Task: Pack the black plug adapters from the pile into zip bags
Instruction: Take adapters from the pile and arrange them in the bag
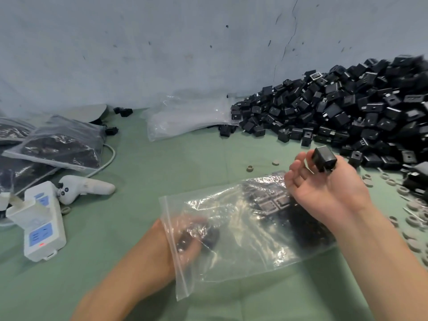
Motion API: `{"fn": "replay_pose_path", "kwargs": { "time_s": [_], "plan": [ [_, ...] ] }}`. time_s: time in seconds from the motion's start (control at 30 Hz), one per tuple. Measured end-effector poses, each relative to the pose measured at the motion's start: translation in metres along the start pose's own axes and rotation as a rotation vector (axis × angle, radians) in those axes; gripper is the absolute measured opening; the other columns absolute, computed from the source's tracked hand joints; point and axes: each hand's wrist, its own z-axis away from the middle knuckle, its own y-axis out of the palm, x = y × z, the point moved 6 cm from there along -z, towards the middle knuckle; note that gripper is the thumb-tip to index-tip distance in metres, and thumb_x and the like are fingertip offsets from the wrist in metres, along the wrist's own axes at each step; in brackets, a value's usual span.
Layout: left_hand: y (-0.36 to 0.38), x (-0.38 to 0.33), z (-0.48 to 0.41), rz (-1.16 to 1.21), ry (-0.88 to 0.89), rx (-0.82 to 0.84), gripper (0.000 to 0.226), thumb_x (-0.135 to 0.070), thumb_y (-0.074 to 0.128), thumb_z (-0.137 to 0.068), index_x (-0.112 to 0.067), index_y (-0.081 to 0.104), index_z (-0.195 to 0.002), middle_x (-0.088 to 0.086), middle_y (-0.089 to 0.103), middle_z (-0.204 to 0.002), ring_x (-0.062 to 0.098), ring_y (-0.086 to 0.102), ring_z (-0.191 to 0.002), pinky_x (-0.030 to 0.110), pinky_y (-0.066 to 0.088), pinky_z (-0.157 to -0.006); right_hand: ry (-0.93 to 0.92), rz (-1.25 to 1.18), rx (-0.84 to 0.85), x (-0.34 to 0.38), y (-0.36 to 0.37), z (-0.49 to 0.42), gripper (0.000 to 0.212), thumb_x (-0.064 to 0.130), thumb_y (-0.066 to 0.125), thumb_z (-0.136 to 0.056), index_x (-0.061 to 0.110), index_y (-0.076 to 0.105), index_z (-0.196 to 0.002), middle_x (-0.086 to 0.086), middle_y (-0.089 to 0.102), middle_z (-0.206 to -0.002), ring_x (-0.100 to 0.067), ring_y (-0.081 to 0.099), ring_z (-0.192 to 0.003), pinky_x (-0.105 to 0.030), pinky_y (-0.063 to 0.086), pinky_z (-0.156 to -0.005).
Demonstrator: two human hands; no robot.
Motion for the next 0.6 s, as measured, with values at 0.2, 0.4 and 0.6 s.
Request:
{"fn": "replay_pose_path", "kwargs": {
  "time_s": [0.2,0.4,0.6],
  "plan": [
    [-0.002,-0.038,-0.019,0.044,0.058,-0.090,0.020,-0.056,0.061,-0.078,-0.057,0.060,-0.098,-0.041,0.060,-0.102,-0.016,0.060,-0.092,0.014,0.053,-0.071,0.004,-0.026,-0.024,0.001,-0.003,0.000,0.024,0.027,0.047,-0.097,0.018,0.058,-0.079,0.001,0.064,-0.078,-0.014,0.060,-0.060,-0.028,0.048,-0.063],
    [0.026,-0.049,-0.032,0.389,-0.063,0.110,0.030,-0.054,0.069,-0.071,-0.056,0.065,-0.100,-0.023,0.070,-0.102,-0.001,0.069,-0.093,0.015,0.054,-0.082,0.018,-0.048,-0.045,-0.002,-0.005,0.000,0.027,0.026,0.047,-0.098,0.017,0.060,-0.076,0.001,0.065,-0.077,-0.014,0.059,-0.058,-0.028,0.049,-0.060],
    [0.040,-0.048,-0.036,0.528,-0.125,0.291,0.040,-0.068,0.069,-0.071,-0.074,0.052,-0.107,-0.035,0.063,-0.116,-0.008,0.062,-0.110,0.020,0.054,-0.090,0.028,-0.073,-0.055,-0.003,-0.005,-0.002,0.026,0.024,0.047,-0.097,0.015,0.061,-0.077,0.000,0.065,-0.076,-0.015,0.059,-0.057,-0.027,0.049,-0.059]
  ]
}}
